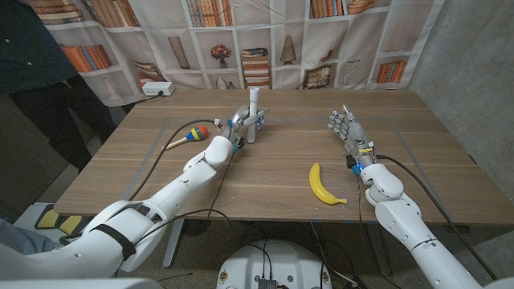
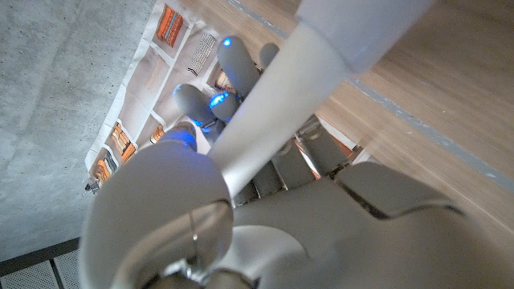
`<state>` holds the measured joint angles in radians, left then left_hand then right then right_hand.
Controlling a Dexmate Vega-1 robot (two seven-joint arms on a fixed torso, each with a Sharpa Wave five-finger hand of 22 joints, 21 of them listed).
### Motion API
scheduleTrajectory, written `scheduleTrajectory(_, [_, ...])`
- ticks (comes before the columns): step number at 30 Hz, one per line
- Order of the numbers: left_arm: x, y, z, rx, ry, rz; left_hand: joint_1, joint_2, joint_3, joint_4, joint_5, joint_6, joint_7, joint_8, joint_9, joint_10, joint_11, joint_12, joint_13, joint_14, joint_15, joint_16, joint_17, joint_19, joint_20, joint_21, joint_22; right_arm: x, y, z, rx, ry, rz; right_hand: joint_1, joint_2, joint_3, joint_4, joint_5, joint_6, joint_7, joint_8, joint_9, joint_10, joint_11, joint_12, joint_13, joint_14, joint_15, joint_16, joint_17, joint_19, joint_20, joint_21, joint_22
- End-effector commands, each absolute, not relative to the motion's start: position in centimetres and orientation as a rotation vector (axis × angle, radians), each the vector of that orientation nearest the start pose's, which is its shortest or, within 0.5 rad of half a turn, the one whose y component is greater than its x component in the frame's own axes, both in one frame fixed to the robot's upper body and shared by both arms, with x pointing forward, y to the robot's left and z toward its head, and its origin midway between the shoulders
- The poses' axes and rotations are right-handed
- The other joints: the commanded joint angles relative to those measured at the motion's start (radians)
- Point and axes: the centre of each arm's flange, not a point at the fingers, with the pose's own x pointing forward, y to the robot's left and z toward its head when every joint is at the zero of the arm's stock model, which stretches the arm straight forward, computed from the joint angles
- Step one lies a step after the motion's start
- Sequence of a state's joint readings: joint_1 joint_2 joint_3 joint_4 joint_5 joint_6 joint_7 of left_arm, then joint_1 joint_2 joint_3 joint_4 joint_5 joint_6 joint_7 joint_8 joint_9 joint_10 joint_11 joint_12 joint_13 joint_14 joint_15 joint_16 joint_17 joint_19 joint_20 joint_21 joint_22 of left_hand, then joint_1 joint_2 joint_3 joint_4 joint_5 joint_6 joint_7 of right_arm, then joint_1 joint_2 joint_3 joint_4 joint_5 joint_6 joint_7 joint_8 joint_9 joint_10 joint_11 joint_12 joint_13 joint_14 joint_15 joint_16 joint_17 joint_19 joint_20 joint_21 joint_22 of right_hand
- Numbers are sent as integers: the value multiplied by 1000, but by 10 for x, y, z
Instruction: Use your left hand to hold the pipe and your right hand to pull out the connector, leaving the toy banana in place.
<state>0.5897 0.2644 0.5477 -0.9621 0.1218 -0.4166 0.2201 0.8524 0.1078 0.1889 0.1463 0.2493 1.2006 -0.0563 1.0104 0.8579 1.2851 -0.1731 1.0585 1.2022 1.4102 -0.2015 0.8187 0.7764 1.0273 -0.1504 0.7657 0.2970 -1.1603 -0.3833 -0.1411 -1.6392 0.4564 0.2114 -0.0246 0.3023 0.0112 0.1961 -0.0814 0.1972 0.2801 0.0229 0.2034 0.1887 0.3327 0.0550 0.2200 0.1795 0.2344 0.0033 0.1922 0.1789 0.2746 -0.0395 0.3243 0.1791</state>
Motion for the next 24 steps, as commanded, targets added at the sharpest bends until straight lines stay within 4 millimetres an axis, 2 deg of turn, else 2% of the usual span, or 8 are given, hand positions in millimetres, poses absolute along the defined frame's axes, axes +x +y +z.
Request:
scheduleTrajectory(1, [686,140,-4,563,-783,-85,6,-5,8,13,-18,60,5,57,52,53,3,54,11,17,7,205,170,123,-33,95,64,579,-279,-70,70,-634,134,4,9,3,-7,-3,3,-9,-3,1,10,-3,7,6,12,-3,3,4,10,-8,-2,4])
scheduleTrajectory(3, [684,138,-2,573,-792,-85,3,2,14,15,-24,77,5,50,27,60,8,68,8,16,8,273,229,147,-40,126,90,579,-279,-70,69,-639,134,4,9,2,-7,-3,3,-9,-3,1,9,-5,7,6,12,-4,3,4,10,-8,-3,4])
scheduleTrajectory(6, [681,135,2,595,-811,-86,6,11,26,12,-31,71,0,76,62,62,8,78,-4,9,11,306,246,181,-45,190,153,577,-280,-69,66,-648,136,4,9,2,-7,-3,4,-9,-3,1,11,-4,7,6,13,-4,3,4,11,-9,-3,5])
scheduleTrajectory(8, [678,133,5,604,-821,-93,8,16,35,10,-37,78,1,71,41,61,10,97,4,10,12,329,257,200,-58,273,254,576,-280,-68,61,-655,137,4,9,2,-8,-3,4,-10,-3,1,12,-7,7,6,14,-4,3,4,12,-9,-4,5])
scheduleTrajectory(9, [677,132,6,607,-826,-95,5,22,46,15,-41,78,0,79,43,57,13,111,2,6,12,358,276,184,-60,352,373,575,-279,-67,59,-660,138,5,9,2,-8,-3,4,-10,-3,1,13,-7,8,6,15,-5,3,4,12,-10,-4,5])
scheduleTrajectory(13, [671,131,11,613,-840,-101,1,31,74,18,-45,74,-2,98,52,68,15,109,-26,-1,13,361,262,159,-63,455,546,570,-278,-62,42,-677,138,7,10,3,-9,-3,5,-9,-3,2,13,-5,7,6,16,-5,3,4,15,-11,-4,5])
scheduleTrajectory(19, [663,131,17,624,-865,-104,0,29,105,18,-51,79,1,109,45,76,17,117,-31,3,15,370,250,158,-62,492,612,558,-274,-49,-57,-697,111,10,12,4,-12,-3,7,-11,-3,2,16,-8,8,6,22,-9,4,3,25,-13,-3,5])
scheduleTrajectory(24, [658,131,21,666,-889,-124,-1,25,126,17,-56,83,3,125,53,83,21,116,-46,3,16,384,250,157,-61,492,617,544,-268,-35,-174,-724,91,19,14,7,-16,-2,10,-11,-1,2,20,-6,8,6,25,-12,4,3,33,-14,-2,5])
